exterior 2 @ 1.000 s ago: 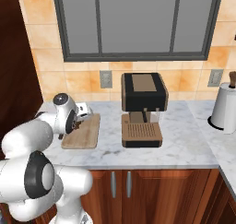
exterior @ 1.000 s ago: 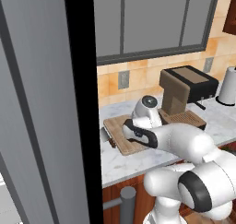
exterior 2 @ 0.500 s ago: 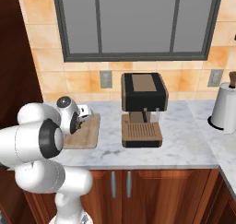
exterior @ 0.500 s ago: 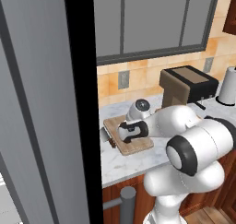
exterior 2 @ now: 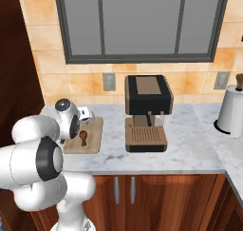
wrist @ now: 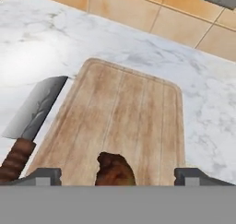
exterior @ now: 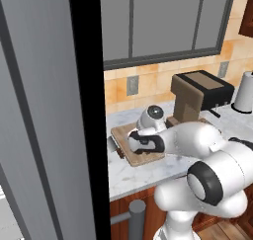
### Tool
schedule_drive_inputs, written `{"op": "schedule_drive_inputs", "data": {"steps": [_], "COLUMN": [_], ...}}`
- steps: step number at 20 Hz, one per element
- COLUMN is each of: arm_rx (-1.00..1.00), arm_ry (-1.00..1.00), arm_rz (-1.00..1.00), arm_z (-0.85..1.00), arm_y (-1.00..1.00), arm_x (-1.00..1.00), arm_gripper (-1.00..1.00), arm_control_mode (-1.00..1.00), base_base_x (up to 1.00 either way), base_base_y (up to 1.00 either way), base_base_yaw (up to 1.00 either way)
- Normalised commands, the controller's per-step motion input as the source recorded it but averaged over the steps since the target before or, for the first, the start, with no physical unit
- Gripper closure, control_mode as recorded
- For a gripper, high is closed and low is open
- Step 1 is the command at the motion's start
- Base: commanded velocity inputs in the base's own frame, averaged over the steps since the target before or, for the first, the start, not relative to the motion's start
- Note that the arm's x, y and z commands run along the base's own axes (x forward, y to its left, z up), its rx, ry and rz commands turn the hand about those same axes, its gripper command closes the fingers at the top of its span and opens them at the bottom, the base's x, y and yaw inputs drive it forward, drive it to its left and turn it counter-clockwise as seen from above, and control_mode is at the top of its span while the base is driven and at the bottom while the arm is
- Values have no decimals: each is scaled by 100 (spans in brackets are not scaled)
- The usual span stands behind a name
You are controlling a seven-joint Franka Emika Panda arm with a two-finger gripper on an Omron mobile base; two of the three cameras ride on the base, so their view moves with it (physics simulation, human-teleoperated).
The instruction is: Retrieve the chicken drumstick from the fridge and place it on the cutting board.
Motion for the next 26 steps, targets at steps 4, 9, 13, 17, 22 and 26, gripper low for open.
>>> {"op": "schedule_drive_inputs", "data": {"steps": [4,9,13,17,22,26], "arm_rx": [7,16,19,10,0,-2], "arm_ry": [-3,-14,-22,-9,7,-6], "arm_rz": [0,-2,-12,-16,-11,-12], "arm_z": [100,100,100,100,64,5], "arm_y": [-5,-23,-32,-14,-3,-30], "arm_x": [-100,-100,-100,-100,-100,-59], "arm_gripper": [-100,-100,-100,-100,-100,-100], "arm_control_mode": [-100,-100,-100,-100,-100,-100], "base_base_x": [0,0,0,0,0,0], "base_base_y": [0,0,0,0,0,0], "base_base_yaw": [0,0,0,0,0,0]}}
